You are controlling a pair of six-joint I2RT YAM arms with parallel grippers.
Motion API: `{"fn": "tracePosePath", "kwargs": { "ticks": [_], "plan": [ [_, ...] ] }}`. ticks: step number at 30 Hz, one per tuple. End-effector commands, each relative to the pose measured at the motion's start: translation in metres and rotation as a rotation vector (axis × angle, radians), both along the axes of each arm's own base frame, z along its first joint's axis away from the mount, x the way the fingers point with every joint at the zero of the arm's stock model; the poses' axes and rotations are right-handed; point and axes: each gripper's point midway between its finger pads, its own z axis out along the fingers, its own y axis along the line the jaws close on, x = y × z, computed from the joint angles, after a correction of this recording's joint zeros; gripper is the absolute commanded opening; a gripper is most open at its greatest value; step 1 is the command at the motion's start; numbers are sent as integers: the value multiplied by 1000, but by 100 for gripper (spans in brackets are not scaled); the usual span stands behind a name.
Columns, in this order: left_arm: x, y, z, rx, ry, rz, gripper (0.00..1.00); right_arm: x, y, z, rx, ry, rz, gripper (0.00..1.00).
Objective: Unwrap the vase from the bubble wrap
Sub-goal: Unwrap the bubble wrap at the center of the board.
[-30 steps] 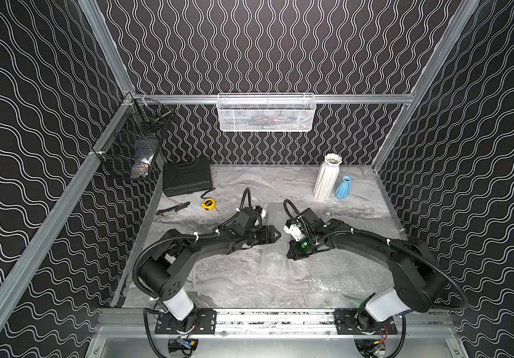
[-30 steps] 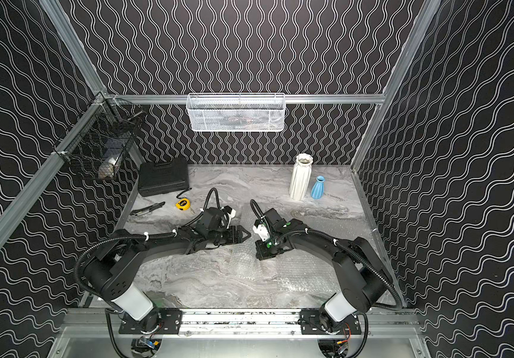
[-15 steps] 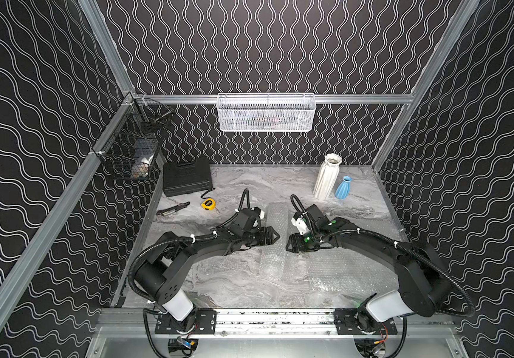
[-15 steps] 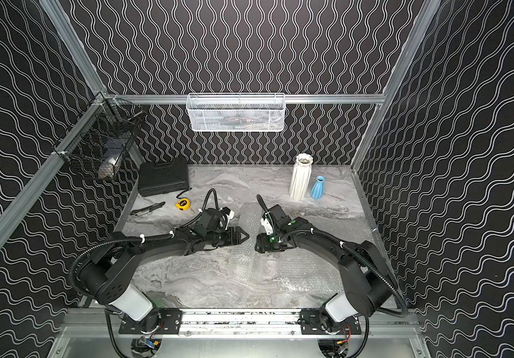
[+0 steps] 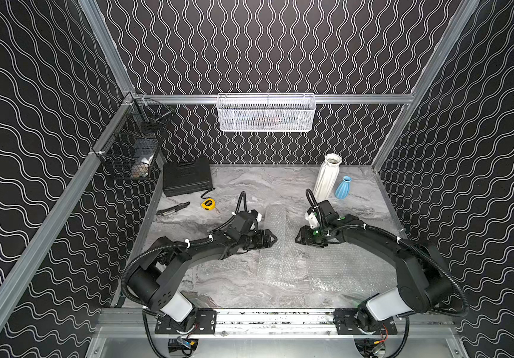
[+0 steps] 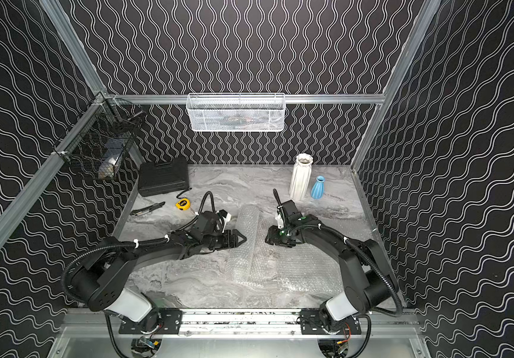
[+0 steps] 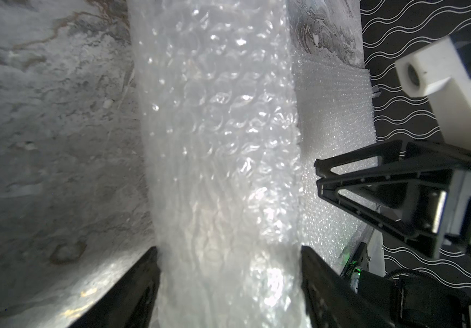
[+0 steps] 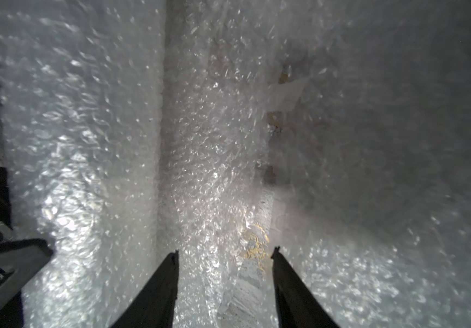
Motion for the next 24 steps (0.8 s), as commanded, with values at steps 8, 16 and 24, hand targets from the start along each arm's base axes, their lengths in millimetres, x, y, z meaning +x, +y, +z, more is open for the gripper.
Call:
{"fn": "tracePosePath", "kwargs": {
  "ticks": [8,16,24],
  "plan": [
    [-18,34,-23,116,62,100,77,2,14,-13,65,53,5,43],
    [-21,29,-23,88,65,75,77,6,0,-25,-26,64,-46,44],
    [-21,27,-22,81,63,62,77,5,10,-35,10,102,-27,40]
  ]
}}
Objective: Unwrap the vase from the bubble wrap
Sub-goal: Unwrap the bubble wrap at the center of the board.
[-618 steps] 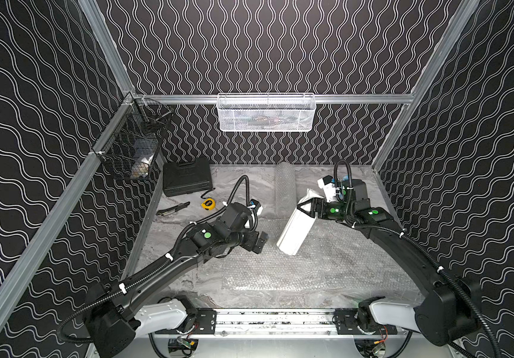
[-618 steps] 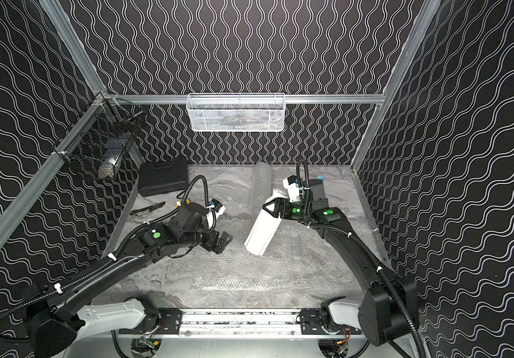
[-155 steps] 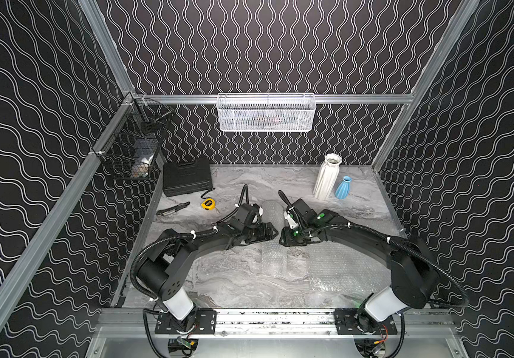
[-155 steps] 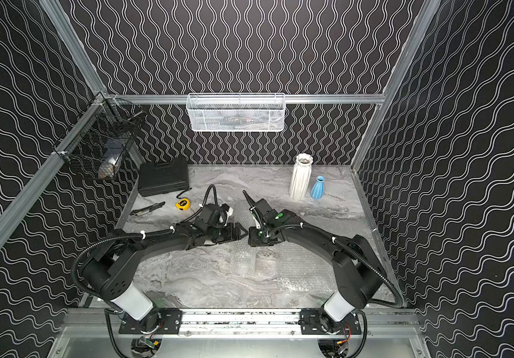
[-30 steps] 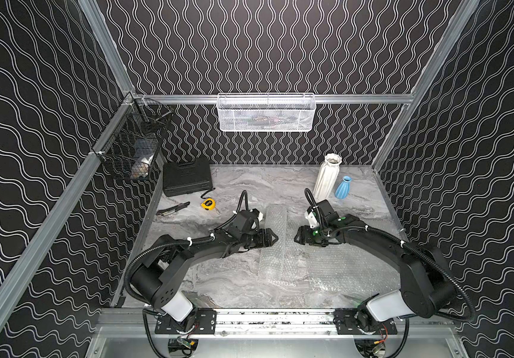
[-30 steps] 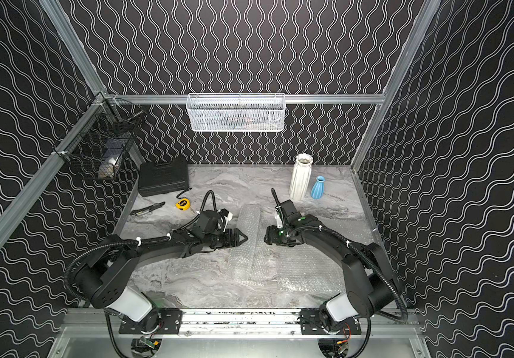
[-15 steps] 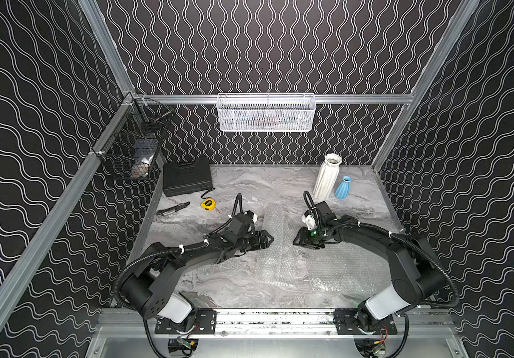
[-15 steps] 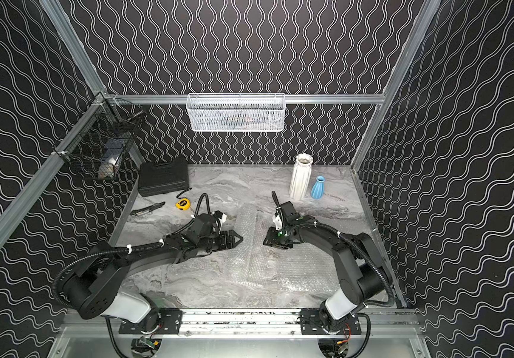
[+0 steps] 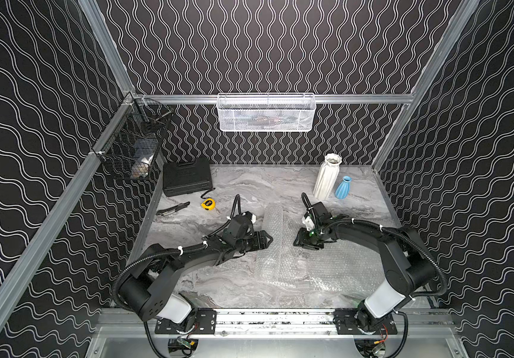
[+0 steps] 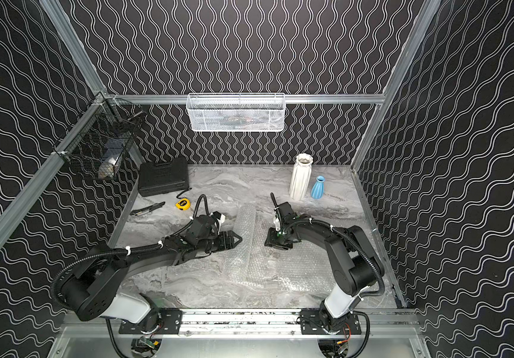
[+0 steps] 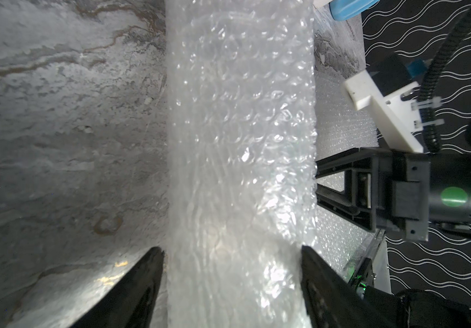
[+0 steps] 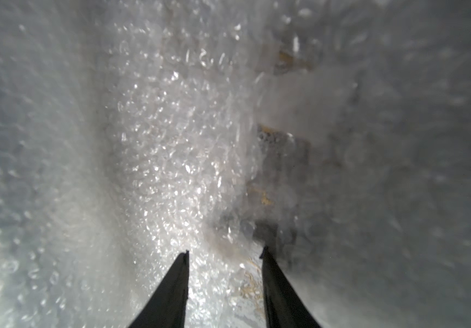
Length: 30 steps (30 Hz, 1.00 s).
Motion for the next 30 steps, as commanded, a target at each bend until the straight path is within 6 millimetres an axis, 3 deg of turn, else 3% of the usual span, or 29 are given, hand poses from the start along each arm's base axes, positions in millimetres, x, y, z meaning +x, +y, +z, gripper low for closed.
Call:
{"fn": "tracePosePath", "kwargs": {
  "ticks": [1,8,17,30],
  "plan": [
    [-18,12,-24,74,92,-10,77,3,7,0,29,3,2,38],
    [-19,8,-19,48,78,-29,77,3,23,4,96,7,36,23],
    [-20,7,-9,23,46,-41,79,13,24,20,90,-47,47,1],
    [-17,1,17,-34,-57,-72,91,24,21,70,63,-161,87,0]
  ]
}}
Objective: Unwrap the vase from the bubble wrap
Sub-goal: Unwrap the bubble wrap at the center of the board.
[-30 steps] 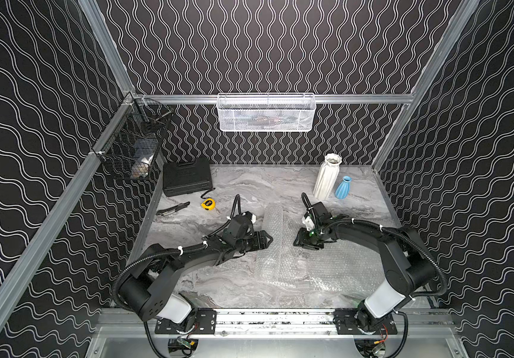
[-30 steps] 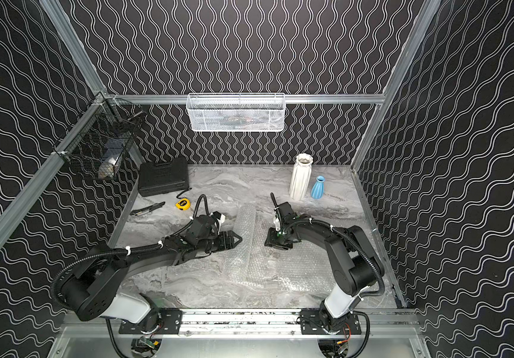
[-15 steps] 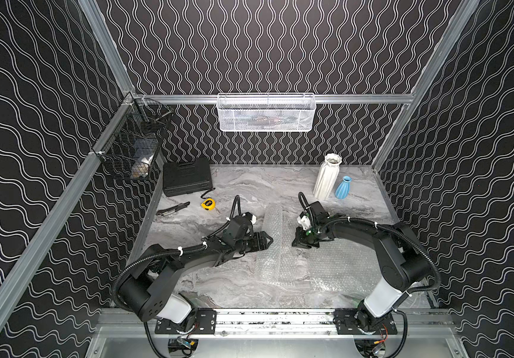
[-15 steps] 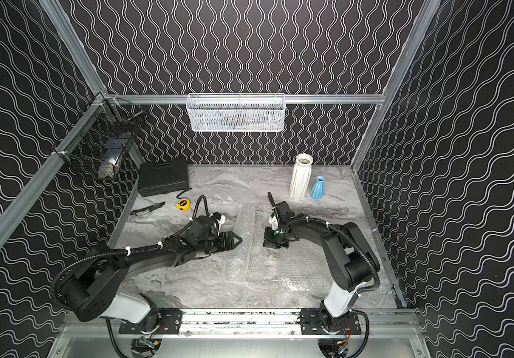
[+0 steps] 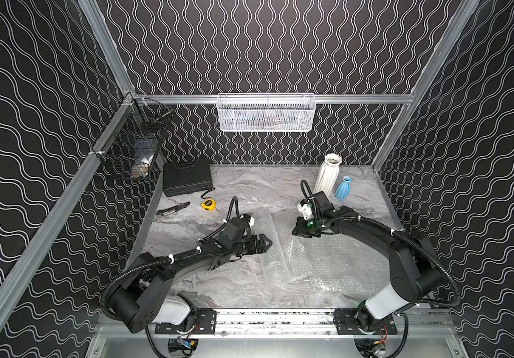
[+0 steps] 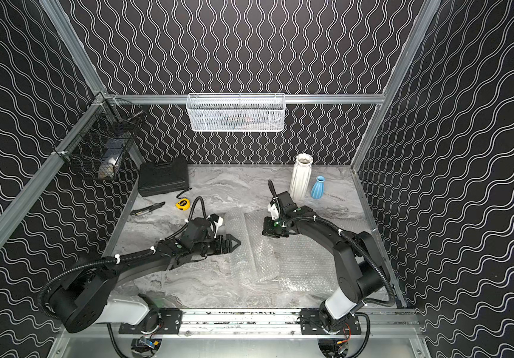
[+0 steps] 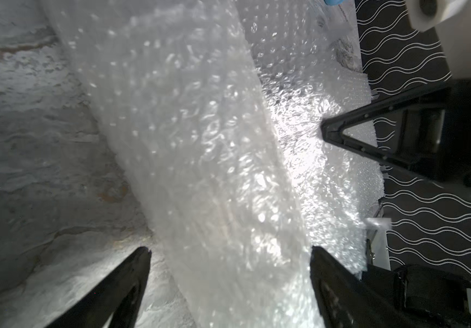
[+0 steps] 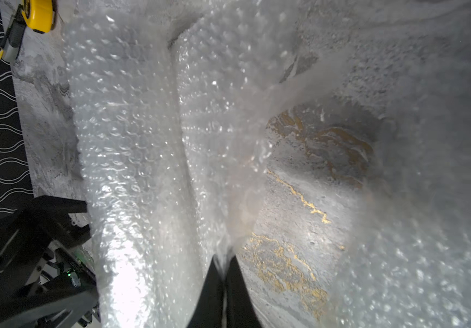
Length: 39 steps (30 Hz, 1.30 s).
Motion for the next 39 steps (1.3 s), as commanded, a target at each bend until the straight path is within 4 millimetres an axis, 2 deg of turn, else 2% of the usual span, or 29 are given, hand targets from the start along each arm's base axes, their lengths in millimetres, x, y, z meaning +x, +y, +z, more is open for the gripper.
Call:
{"fn": "tracePosePath", "kwargs": {
  "ticks": [1,8,16,20,24,30,37,39],
  "plan": [
    [1,-7,8,-37,-41,-33,91,-3,-3,8,-20,-10,9,0],
    [0,-11,-2,-49,-12,-46,90,-6,-6,25,-10,-39,1,0],
    [7,-16,-5,-38,-13,-87,88,-12,-16,40,-28,-74,-19,0],
    [12,-14,-2,-28,-22,-95,88,-14,-19,43,-34,-80,-24,0],
    [14,-12,-2,-19,-20,-97,88,-15,-21,36,-49,-71,-31,0],
    [12,-10,-11,-3,2,-98,88,-10,-34,16,-99,-56,-94,32],
    [8,-20,-21,-42,41,-145,87,-13,-37,-13,-111,4,-112,44],
    [8,-21,-22,-43,47,-146,87,-10,-46,-20,-130,15,-141,44]
  ]
}}
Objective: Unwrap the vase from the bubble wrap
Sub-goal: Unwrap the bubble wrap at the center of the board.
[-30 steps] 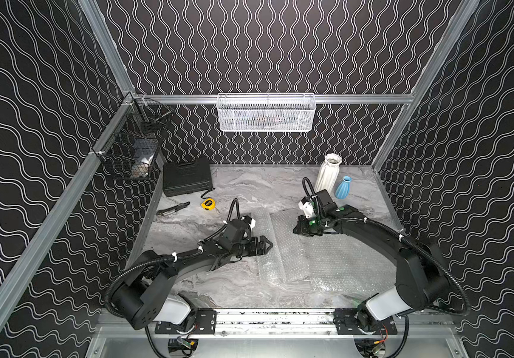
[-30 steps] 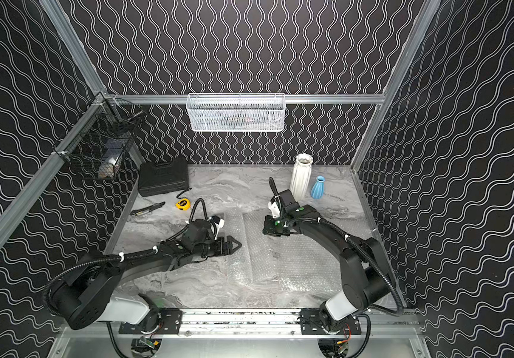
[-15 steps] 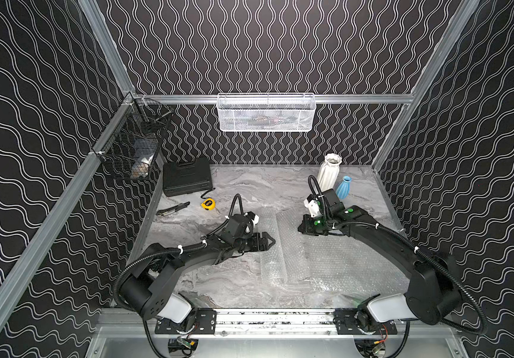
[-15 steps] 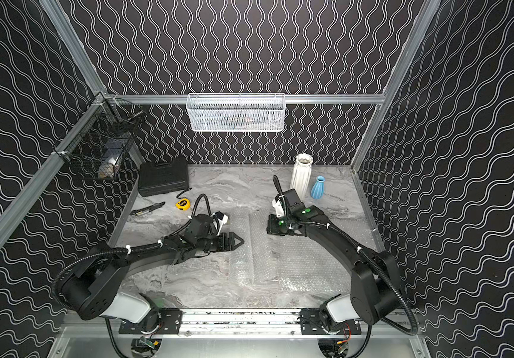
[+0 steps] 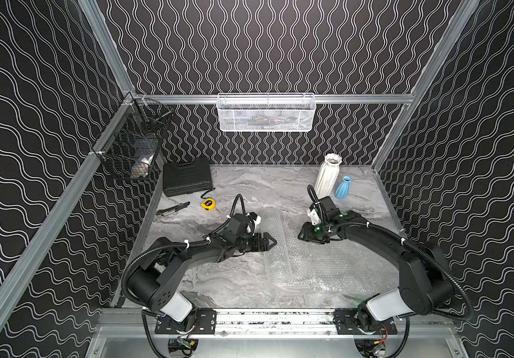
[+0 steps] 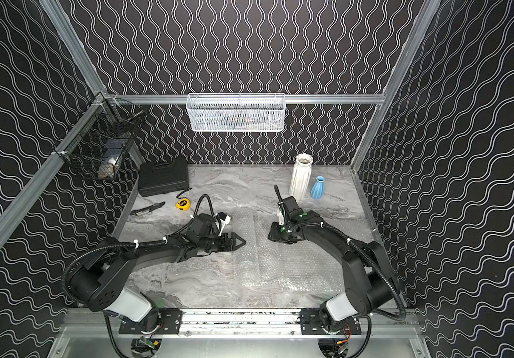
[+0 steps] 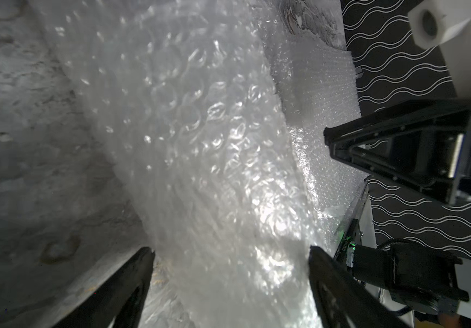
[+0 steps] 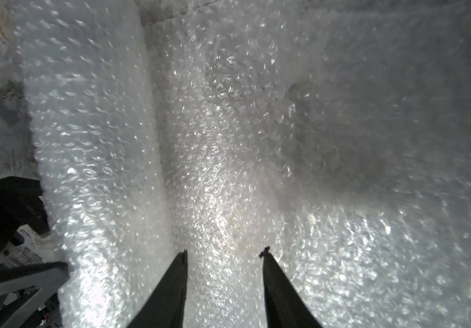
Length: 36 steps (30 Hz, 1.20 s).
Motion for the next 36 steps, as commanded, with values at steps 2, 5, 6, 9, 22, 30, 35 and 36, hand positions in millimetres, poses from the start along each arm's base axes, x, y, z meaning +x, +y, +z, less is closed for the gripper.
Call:
{"fn": "tracePosePath", "kwargs": {
  "ticks": [2,5,6,9,22,30,35,36],
  "plan": [
    [-5,4,-11,38,35,-9,86,9,-12,-10,-19,2,-57,44],
    [-5,10,-14,76,37,5,84,9,-16,-20,-36,27,-71,44],
    [-5,11,-15,88,37,8,84,9,-18,-22,-45,30,-77,44],
    [-6,14,-15,101,36,8,83,9,-18,-29,-50,40,-78,44],
    [-9,18,-20,119,44,16,82,1,5,-28,68,81,11,27],
    [-9,18,-21,121,45,19,81,-1,8,-40,68,119,19,35],
    [-9,20,-20,127,40,22,81,-3,17,-41,120,136,43,31],
    [-10,20,-20,129,42,22,81,-3,19,-40,129,137,47,29]
  ]
}}
